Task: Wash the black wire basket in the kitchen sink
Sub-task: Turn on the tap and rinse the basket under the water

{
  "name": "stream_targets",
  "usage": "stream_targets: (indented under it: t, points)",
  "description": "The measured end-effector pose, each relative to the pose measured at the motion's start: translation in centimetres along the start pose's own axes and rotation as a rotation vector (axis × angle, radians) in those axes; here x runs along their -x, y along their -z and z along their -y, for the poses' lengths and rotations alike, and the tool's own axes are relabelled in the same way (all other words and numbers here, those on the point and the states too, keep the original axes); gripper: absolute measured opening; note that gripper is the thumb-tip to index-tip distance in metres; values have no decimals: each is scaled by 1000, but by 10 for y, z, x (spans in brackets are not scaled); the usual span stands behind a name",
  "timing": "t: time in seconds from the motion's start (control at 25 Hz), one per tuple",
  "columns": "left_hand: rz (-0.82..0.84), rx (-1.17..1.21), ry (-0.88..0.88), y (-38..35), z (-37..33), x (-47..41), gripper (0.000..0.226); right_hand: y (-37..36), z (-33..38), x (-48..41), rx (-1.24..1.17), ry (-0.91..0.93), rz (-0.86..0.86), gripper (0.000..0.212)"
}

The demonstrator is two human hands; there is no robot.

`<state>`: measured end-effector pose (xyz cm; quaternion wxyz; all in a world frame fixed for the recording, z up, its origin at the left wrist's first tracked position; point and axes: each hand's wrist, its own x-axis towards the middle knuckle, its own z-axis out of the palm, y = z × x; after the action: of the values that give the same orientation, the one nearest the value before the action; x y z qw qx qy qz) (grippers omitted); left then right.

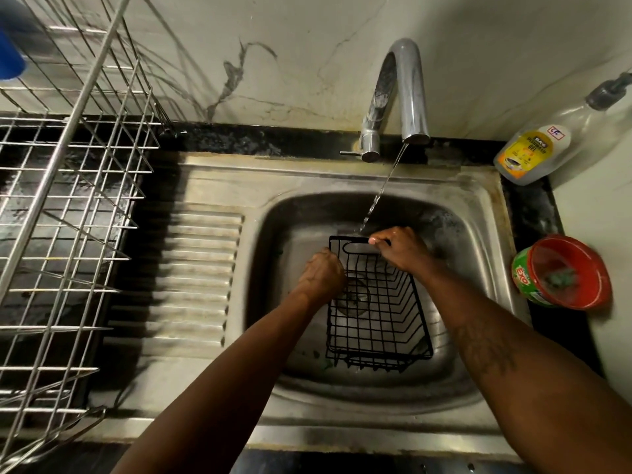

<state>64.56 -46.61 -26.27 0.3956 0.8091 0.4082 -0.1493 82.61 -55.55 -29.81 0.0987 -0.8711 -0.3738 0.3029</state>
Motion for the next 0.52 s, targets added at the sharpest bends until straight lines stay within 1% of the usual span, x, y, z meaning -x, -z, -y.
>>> stream_targets:
  t: [0.08, 0.16, 0.24, 0.36, 0.44, 0.52]
  points:
    - [-6, 17, 32, -5, -7, 1, 17, -9, 28, -5, -13, 71, 39, 29]
    - [-15, 14, 53, -5, -7, 1, 15, -15, 47, -12, -12, 139, 64, 24]
    - [-26, -10, 58, 2, -1, 0, 7, -13, 41, -15, -15, 106, 58, 23]
    - [-79, -43, 92, 15, 14, -1, 3, -3, 2, -13, -24, 3, 31, 25]
    - [-74, -36, 88, 16, 13, 0, 3, -2, -9, -15, 7, -1, 15, 24]
    - [-45, -14, 69, 7, 3, 1, 6, -5, 11, -17, -8, 45, 0, 21]
